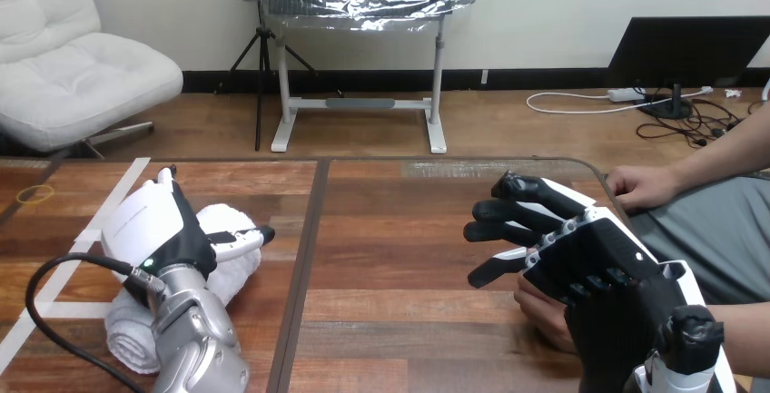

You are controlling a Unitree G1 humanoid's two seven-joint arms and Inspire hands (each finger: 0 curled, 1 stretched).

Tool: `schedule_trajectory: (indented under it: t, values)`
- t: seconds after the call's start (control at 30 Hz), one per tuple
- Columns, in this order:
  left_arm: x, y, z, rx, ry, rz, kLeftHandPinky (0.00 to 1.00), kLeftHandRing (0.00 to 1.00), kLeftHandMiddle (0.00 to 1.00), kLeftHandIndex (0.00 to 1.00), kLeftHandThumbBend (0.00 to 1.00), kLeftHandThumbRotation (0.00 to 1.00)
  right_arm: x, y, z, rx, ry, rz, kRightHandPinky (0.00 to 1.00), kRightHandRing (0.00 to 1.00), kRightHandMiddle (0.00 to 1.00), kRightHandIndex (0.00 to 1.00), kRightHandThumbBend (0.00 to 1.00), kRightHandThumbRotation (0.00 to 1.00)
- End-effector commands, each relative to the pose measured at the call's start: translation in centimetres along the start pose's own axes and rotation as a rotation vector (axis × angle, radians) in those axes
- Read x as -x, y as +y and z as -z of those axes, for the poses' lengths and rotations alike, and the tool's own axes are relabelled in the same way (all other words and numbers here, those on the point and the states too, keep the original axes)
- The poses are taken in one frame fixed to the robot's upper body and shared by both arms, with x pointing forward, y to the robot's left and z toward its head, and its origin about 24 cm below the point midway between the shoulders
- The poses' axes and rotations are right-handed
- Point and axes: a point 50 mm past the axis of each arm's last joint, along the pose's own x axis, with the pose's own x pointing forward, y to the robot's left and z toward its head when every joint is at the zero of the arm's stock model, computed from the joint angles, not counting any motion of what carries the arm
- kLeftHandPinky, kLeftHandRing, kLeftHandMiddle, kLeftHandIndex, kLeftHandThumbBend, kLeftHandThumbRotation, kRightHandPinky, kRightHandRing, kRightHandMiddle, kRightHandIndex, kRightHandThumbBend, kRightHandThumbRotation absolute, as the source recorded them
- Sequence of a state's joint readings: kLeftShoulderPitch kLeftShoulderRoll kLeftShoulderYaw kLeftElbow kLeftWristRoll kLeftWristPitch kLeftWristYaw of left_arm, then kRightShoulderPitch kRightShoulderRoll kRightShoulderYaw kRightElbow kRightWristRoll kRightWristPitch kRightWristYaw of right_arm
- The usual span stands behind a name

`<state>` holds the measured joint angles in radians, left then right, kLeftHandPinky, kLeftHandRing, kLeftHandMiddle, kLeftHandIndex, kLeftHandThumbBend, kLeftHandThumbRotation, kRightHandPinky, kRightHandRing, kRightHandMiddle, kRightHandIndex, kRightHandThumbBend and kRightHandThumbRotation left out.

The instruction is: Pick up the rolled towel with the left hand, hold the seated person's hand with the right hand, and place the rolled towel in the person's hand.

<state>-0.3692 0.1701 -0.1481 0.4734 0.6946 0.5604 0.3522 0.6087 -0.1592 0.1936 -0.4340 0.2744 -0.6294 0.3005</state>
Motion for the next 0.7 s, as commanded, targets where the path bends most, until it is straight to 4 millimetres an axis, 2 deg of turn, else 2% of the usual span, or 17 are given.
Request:
schedule_trajectory:
  t: [0.0, 0.67]
  values:
    - [-0.86, 1.4, -2.87, 0.024, -0.057, -0.034, 0.94, 0.93, 0.94, 0.93, 0.97, 0.48, -1.21, 0.0, -1.25, 0.006, -0.099, -0.017, 0.51, 0.69, 0.73, 0.75, 0.81, 1.0]
    - [-0.85, 1.5, -3.46, -0.045, 0.013, 0.032, 0.91, 0.93, 0.94, 0.91, 0.95, 0.56, -1.15, -0.09, -1.42, 0.01, -0.1, -0.021, 0.51, 0.69, 0.72, 0.75, 0.81, 1.0]
